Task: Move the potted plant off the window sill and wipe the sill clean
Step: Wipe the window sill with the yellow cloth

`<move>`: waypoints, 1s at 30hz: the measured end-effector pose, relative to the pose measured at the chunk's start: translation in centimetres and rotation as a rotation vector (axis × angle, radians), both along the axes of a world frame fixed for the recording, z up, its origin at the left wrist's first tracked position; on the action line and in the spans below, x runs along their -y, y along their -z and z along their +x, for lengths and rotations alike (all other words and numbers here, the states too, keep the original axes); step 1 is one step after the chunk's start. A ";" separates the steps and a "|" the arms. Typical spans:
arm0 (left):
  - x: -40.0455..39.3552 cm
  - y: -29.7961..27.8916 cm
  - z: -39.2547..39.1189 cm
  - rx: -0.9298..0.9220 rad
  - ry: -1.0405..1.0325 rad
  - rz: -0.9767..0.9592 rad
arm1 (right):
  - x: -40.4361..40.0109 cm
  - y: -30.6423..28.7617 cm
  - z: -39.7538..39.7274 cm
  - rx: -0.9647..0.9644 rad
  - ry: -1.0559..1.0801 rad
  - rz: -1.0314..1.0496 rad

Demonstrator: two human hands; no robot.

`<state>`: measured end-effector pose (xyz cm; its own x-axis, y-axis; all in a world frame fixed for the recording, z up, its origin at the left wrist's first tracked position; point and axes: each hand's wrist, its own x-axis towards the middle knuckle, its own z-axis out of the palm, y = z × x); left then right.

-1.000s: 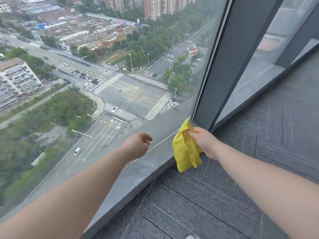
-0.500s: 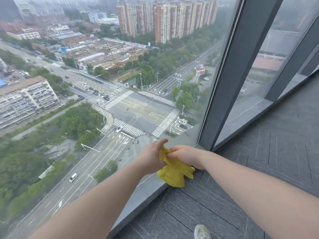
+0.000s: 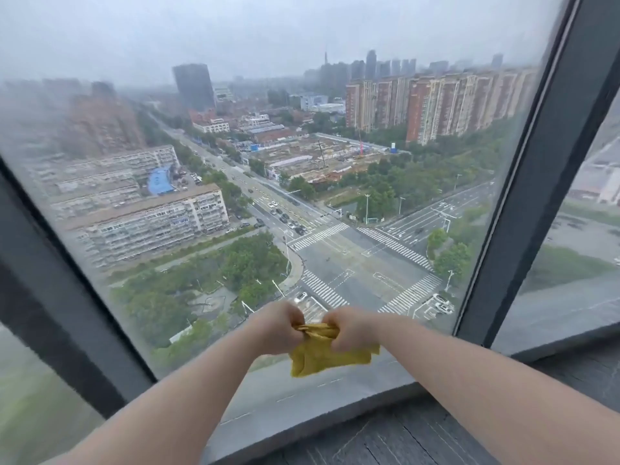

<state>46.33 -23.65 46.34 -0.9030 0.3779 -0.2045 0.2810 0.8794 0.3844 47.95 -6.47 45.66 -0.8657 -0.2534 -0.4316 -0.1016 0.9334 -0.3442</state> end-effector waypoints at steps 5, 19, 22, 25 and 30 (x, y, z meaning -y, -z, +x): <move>3.6 2.6 6.1 0.060 -0.194 -0.032 | 1.2 2.8 2.4 -0.062 -0.240 0.071; 18.5 14.3 29.0 0.077 -0.757 0.034 | 20.8 13.2 14.3 -0.112 -0.887 0.135; 21.4 16.7 38.2 0.035 -0.921 0.051 | 26.2 16.0 21.2 -0.117 -1.006 0.123; 24.1 24.0 50.7 0.095 -1.080 0.014 | 32.1 23.8 32.4 -0.096 -1.212 0.157; 24.5 28.2 68.8 0.087 -1.344 -0.031 | 37.4 28.1 48.3 -0.128 -1.529 0.171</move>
<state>115.08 -48.16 18.17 -0.5510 -0.7889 -0.2721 -0.8233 0.4605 0.3319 96.28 -43.90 17.59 0.1326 -0.8599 -0.4929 -0.9850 -0.0590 -0.1621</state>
